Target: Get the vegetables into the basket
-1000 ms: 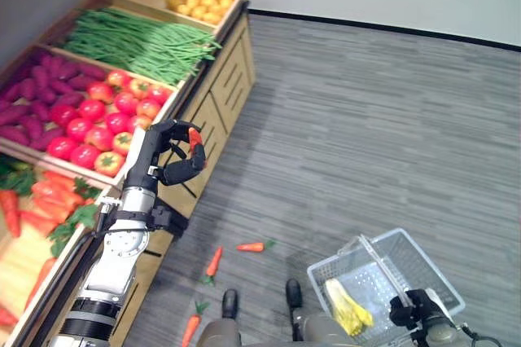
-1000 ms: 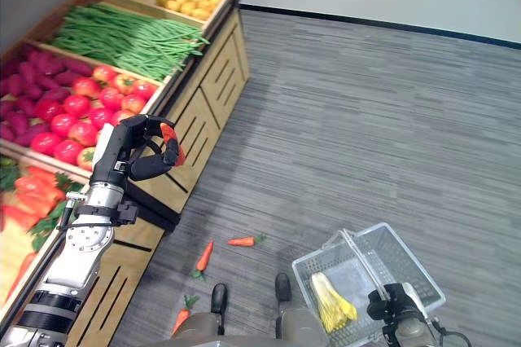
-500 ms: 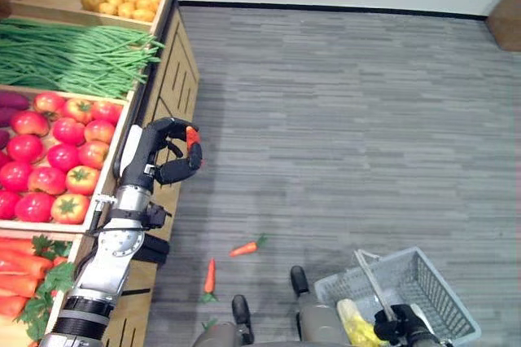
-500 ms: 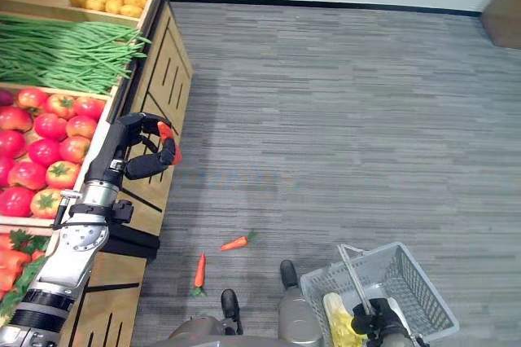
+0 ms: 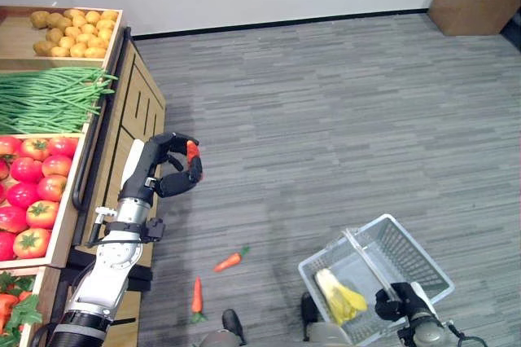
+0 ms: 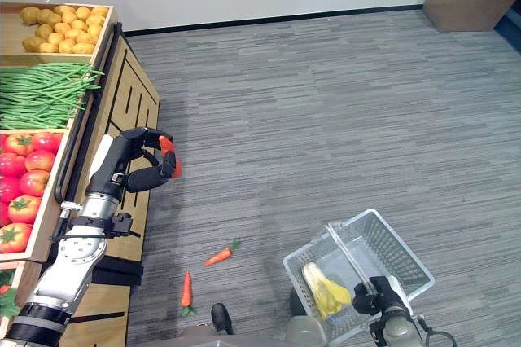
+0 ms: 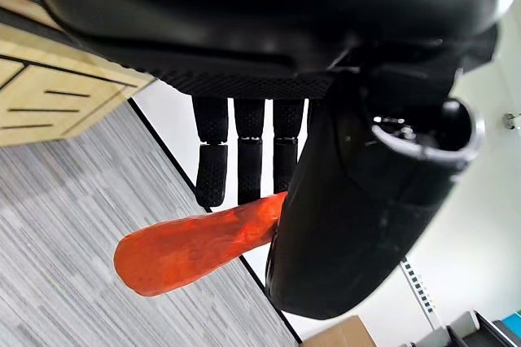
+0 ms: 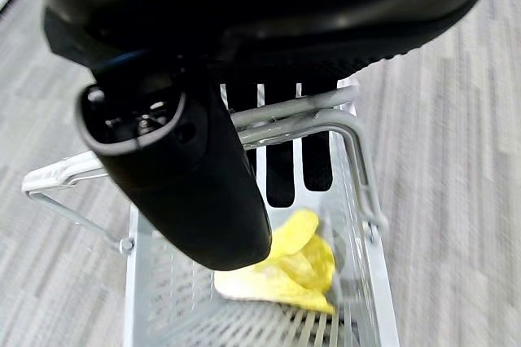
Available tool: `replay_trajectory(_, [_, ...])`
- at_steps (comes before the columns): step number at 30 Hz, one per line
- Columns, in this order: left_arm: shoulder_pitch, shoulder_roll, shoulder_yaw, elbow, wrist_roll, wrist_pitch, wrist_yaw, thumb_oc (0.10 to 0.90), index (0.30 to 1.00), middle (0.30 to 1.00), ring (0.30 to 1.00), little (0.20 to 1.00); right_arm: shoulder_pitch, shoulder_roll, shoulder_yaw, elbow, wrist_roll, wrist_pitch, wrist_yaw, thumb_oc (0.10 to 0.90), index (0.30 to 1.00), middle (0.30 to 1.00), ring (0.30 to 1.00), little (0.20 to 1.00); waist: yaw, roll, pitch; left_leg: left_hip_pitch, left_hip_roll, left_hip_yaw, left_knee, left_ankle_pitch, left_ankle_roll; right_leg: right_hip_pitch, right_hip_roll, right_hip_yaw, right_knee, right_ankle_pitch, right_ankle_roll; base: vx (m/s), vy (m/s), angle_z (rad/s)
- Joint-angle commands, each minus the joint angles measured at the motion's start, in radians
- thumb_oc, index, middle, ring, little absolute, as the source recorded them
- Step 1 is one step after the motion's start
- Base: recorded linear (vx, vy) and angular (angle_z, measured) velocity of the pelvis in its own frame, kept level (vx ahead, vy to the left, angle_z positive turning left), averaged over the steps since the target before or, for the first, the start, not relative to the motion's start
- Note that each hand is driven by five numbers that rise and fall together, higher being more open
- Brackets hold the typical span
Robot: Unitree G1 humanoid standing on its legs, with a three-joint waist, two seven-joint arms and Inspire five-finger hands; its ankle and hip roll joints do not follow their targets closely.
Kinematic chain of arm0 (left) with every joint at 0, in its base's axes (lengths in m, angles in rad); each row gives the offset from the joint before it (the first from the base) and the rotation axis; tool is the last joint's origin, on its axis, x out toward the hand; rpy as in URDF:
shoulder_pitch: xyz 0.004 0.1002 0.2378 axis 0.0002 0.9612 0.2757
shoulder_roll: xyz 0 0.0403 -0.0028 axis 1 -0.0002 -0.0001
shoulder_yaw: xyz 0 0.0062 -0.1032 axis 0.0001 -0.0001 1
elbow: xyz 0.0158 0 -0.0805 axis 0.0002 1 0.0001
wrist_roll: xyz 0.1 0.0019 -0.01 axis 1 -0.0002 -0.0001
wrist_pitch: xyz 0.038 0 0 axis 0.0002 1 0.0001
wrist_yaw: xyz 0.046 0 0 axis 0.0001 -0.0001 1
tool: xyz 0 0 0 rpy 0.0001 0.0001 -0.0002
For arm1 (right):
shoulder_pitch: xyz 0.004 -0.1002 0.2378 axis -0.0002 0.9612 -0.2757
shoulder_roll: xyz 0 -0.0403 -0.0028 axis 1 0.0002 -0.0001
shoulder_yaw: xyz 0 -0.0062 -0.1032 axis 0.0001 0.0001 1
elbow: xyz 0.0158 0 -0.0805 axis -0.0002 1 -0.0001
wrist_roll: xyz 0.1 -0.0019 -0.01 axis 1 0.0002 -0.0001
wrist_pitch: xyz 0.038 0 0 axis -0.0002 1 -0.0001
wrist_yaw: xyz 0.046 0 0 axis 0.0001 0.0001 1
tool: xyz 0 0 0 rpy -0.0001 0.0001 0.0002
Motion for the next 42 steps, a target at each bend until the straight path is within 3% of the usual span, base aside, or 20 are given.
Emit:
replay_trajectory(1, [-0.109, 0.023, -0.011, -0.071, -0.049, -0.095, 0.007, 0.4, 0.3, 0.3, 0.3, 0.3, -0.091, -0.11, 0.007, -0.133, -0.006, -0.088, -0.079, 0.4, 0.3, 0.3, 0.3, 0.3, -0.001, -0.043, -0.073, -0.039, 0.005, -0.062, 0.0, -0.011, -0.031, -0.028, -0.062, -0.018, 0.025, 0.0, 0.056, -0.01, -0.08, -0.04])
replay_trajectory(5, [-0.134, 0.025, -0.061, -0.079, -0.06, -0.095, -0.022, 0.4, 0.3, 0.3, 0.3, 0.3, -0.12, -0.148, 0.016, -0.204, -0.013, -0.098, -0.082, 0.4, 0.3, 0.3, 0.3, 0.3, -0.003, -0.036, -0.08, -0.042, 0.015, -0.063, 0.0, -0.004, -0.038, -0.017, -0.054, -0.021, 0.014, 0.001, 0.052, -0.01, -0.06, -0.01])
replay_trajectory(8, [-0.177, 0.029, -0.151, -0.09, -0.044, -0.088, -0.061, 0.4, 0.3, 0.3, 0.3, 0.3, -0.147, -0.18, 0.044, -0.402, -0.017, -0.129, -0.064, 0.4, 0.3, 0.3, 0.3, 0.3, -0.012, -0.029, -0.097, -0.027, 0.022, -0.064, 0.0, -0.01, -0.041, -0.002, -0.049, -0.022, 0.01, -0.001, 0.05, 0.04, -0.058, 0.04])
replay_trajectory(14, [-0.205, 0.038, -0.207, -0.112, -0.041, -0.093, -0.091, 0.4, 0.3, 0.3, 0.3, 0.3, -0.178, -0.183, 0.081, -0.494, 0.0, -0.147, -0.034, 0.4, 0.3, 0.3, 0.3, 0.3, -0.014, -0.026, -0.108, -0.016, 0.02, -0.062, 0.0, -0.017, -0.04, 0.005, -0.052, -0.02, 0.01, 0.0, 0.051, 0.01, -0.004, 0.01])
replay_trajectory(24, [-0.275, -0.002, -0.309, -0.159, -0.086, -0.095, -0.116, 0.4, 0.3, 0.3, 0.3, 0.3, -0.304, -0.15, 0.127, -0.581, 0.031, -0.148, -0.055, 0.4, 0.3, 0.3, 0.3, 0.3, -0.009, -0.027, -0.121, -0.007, 0.014, -0.068, 0.0, -0.027, -0.033, 0.012, -0.058, -0.019, 0.011, 0.001, 0.051, 0.0, 0.0, 0.0])
replay_trajectory(31, [-0.304, -0.085, -0.39, -0.062, -0.083, -0.064, -0.095, 0.4, 0.3, 0.3, 0.3, 0.3, -0.399, -0.074, 0.141, -0.67, 0.103, -0.154, -0.089, 0.4, 0.3, 0.3, 0.3, 0.3, -0.004, -0.032, -0.125, -0.004, 0.014, -0.072, 0.0, -0.027, -0.031, 0.016, -0.057, -0.021, 0.012, 0.003, 0.047, 0.0, 0.0, 0.0])
replay_trajectory(42, [-0.32, -0.188, -0.455, 0.118, 0.001, -0.023, -0.022, 0.4, 0.3, 0.3, 0.3, 0.3, -0.37, -0.008, 0.165, -0.815, 0.198, -0.169, -0.076, 0.4, 0.3, 0.3, 0.3, 0.3, -0.017, -0.04, -0.125, 0.0, 0.02, -0.06, 0.0, -0.026, -0.033, 0.016, -0.053, -0.019, 0.012, 0.003, 0.043, 0.0, 0.0, 0.0])
